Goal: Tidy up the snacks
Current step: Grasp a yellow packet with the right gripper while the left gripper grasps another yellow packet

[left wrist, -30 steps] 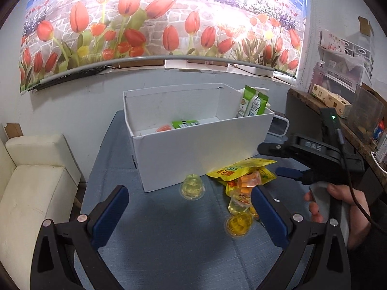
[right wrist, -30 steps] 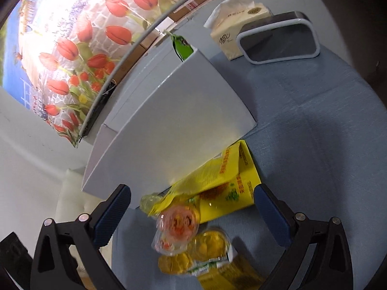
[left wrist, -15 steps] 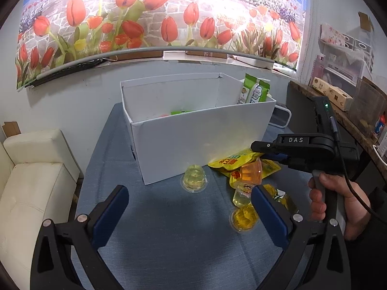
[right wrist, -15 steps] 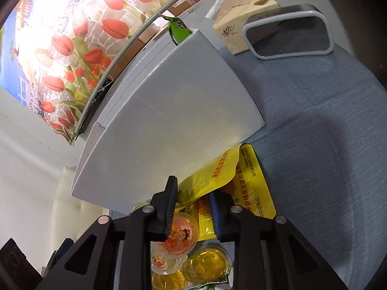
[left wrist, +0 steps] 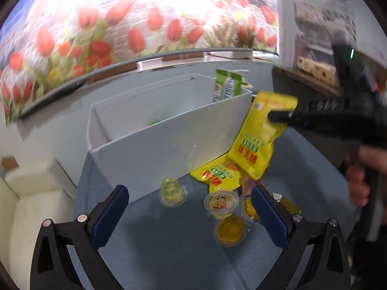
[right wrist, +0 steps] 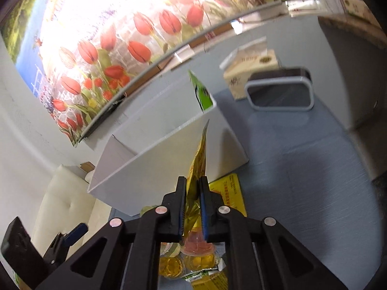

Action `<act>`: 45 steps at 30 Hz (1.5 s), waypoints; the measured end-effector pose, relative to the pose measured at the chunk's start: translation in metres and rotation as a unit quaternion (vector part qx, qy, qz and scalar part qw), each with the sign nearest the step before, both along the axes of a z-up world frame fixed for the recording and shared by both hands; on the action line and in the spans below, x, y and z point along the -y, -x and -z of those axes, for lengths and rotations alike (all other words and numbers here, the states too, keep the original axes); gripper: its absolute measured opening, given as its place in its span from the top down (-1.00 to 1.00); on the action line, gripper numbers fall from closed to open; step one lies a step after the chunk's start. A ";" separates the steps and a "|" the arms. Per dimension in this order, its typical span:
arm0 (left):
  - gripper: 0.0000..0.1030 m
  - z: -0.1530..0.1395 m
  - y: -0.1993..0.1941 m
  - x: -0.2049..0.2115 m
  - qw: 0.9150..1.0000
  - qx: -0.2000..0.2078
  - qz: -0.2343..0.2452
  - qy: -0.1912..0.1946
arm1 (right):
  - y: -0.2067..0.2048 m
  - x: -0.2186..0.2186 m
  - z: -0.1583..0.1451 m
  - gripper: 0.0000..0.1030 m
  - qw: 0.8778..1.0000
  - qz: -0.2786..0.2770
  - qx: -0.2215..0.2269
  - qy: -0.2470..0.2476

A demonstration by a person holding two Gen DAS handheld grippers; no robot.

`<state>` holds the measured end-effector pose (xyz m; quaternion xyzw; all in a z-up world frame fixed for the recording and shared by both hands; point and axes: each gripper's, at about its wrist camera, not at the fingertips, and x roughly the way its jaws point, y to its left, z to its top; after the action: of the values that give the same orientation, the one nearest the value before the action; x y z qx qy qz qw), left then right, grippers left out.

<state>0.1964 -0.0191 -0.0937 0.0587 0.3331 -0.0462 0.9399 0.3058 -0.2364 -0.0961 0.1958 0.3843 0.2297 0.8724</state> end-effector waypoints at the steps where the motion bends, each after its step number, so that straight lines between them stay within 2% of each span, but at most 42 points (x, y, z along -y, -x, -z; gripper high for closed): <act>1: -1.00 0.002 -0.003 0.008 1.000 0.000 0.009 -0.011 | 0.002 0.001 -0.004 0.80 1.000 -0.001 0.007 0.003; 5: -1.00 0.011 -0.018 0.038 0.999 -0.012 0.033 -0.036 | 0.015 0.014 -0.023 0.81 0.999 -0.005 0.033 0.028; 8: -1.00 0.020 -0.034 0.059 0.998 -0.028 0.043 -0.034 | 0.025 0.026 -0.036 0.81 0.997 0.001 0.052 0.056; 12: -1.00 0.035 -0.061 0.084 0.997 -0.053 0.031 -0.039 | 0.035 0.047 -0.052 0.81 0.995 0.016 0.073 0.072; 19: -0.99 0.067 -0.104 0.098 0.992 -0.106 0.036 -0.053 | 0.045 0.076 -0.063 0.81 0.994 0.023 0.080 0.068; 25: -0.97 0.077 -0.115 0.106 0.990 -0.104 0.043 -0.086 | 0.042 0.083 -0.056 0.81 0.995 0.022 0.073 0.058; 29: -0.73 0.080 -0.126 0.100 0.990 -0.111 0.041 -0.071 | 0.039 0.081 -0.051 0.81 0.996 0.017 0.069 0.053; 31: -0.36 0.078 -0.129 0.096 0.991 -0.113 0.042 -0.060 | 0.038 0.080 -0.050 0.81 0.996 0.017 0.067 0.052; 32: -0.31 0.077 -0.131 0.096 0.991 -0.114 0.039 -0.062 | 0.038 0.079 -0.049 0.81 0.996 0.016 0.067 0.051; 34: -0.05 0.078 -0.132 0.096 0.991 -0.112 0.040 -0.067 | 0.038 0.079 -0.048 0.81 0.996 0.015 0.066 0.050; 40: 0.12 0.066 -0.131 0.083 0.992 -0.108 0.044 -0.039 | 0.038 0.075 -0.046 0.81 0.997 0.012 0.064 0.052; 45: 0.26 0.051 -0.114 0.080 0.994 -0.094 0.051 -0.012 | 0.038 0.071 -0.047 0.81 0.997 0.009 0.064 0.051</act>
<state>0.3100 -0.0991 -0.1446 0.0827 0.4168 -0.0956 0.9002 0.2676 -0.3071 -0.0494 0.1394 0.3367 0.2142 0.9063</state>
